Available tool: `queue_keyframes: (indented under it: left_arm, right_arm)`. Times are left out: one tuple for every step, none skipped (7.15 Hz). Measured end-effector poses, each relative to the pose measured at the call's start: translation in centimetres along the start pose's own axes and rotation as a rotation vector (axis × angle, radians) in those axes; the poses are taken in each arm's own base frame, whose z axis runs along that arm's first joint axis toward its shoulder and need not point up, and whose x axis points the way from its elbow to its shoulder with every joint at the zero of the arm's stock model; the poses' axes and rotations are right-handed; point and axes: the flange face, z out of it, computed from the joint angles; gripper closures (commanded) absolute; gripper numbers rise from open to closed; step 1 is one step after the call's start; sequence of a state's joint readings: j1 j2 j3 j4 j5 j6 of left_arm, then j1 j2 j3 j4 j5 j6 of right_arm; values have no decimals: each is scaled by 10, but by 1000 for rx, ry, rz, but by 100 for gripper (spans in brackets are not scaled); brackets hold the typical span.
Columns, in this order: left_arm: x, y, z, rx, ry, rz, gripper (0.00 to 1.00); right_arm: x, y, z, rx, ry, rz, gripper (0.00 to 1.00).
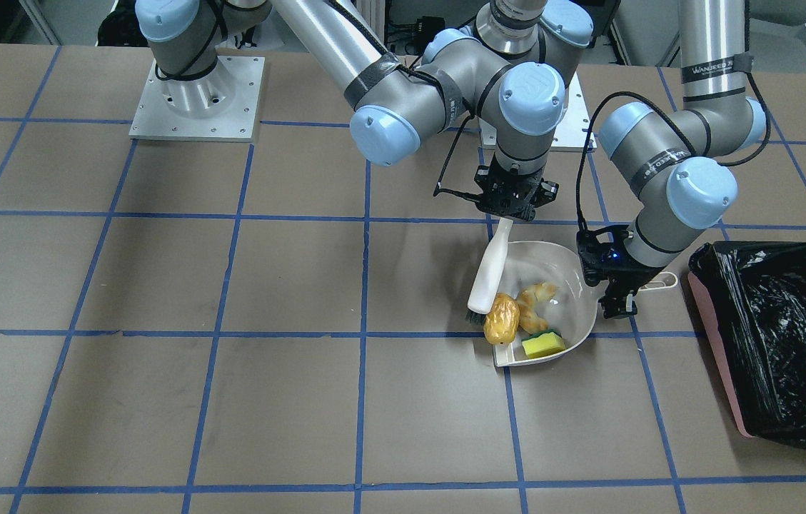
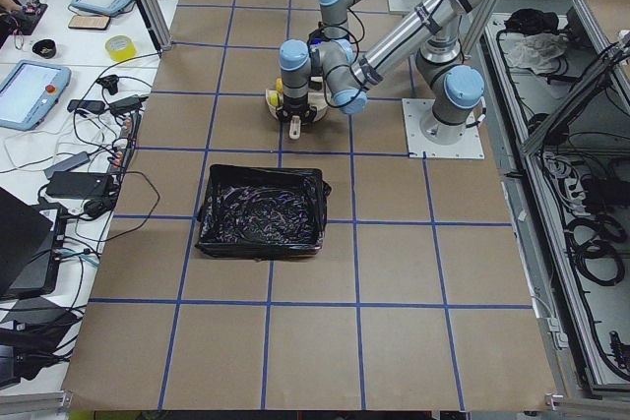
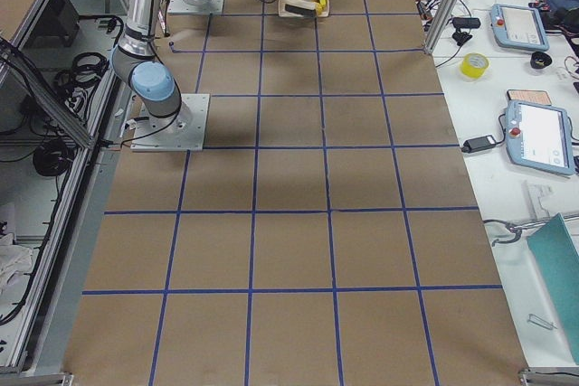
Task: Sweep and dump trash into bin
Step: 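Brush the potato toy into the dustpan held by the left gripper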
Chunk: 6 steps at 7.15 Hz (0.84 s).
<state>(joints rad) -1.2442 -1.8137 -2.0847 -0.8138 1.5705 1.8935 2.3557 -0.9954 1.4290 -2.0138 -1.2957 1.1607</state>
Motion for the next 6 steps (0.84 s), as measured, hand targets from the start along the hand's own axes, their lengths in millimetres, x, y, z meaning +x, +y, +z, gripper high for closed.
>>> queue_keyframes:
  left_arm:
    - [-3,1,-2,1,2,-3,100]
    - [-5,2,-2,5,5,-7,100]
    - [-6,1,1,12,9,-9,100]
    - [-7,1,2,17,12,-9,100]
    - [-7,1,3,21,13,-7,100]
    - [-7,1,5,24,15,-6,100]
  right_arm:
    - [-5,5,-6,-13,-10,1,100]
    - [-7,8,-11,-20,6,2,100]
    - [-5,8,-12,-15,40,4,100]
    - [0,7,-12,0,85,5,100]
    - [7,7,-14,15,134,0,100]
    - [14,9,-19,22,171,-8,100]
